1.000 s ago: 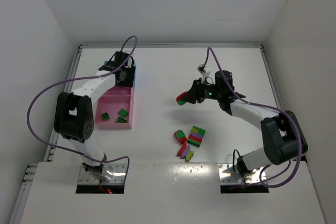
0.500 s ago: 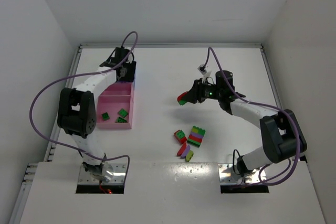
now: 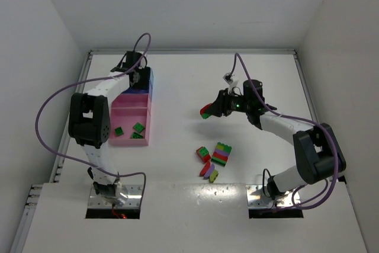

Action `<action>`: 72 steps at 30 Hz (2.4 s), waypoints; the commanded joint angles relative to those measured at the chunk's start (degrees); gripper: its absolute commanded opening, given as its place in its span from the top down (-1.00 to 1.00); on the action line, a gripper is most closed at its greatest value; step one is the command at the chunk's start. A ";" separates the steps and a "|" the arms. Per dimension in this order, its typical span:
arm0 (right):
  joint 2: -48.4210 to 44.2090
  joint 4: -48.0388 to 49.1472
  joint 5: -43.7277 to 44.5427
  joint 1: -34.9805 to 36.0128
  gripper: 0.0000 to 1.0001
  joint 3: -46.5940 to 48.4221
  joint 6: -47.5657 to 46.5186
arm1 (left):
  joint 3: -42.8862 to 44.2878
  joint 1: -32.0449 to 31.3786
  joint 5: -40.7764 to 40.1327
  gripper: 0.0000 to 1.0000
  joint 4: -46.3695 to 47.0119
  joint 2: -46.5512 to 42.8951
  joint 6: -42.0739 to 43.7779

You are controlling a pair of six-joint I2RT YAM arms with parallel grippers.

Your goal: Sort the legos into containers by color

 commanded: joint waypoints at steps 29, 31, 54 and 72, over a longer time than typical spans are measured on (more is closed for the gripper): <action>1.58 7.84 -15.35 0.39 1.00 3.98 -4.30 | -2.67 4.97 56.07 -0.72 -6.61 -16.89 11.57; 1.58 8.80 -17.29 0.92 1.00 3.98 -4.30 | -0.65 3.64 66.02 -0.72 -11.99 -15.32 14.39; 6.95 7.67 -25.56 6.01 1.00 11.19 -7.12 | 5.43 -10.16 82.22 -0.48 -34.08 -6.34 31.63; 9.23 12.33 -25.56 7.07 1.00 13.30 -1.05 | 5.43 -14.29 80.81 -0.23 -34.08 -6.34 33.82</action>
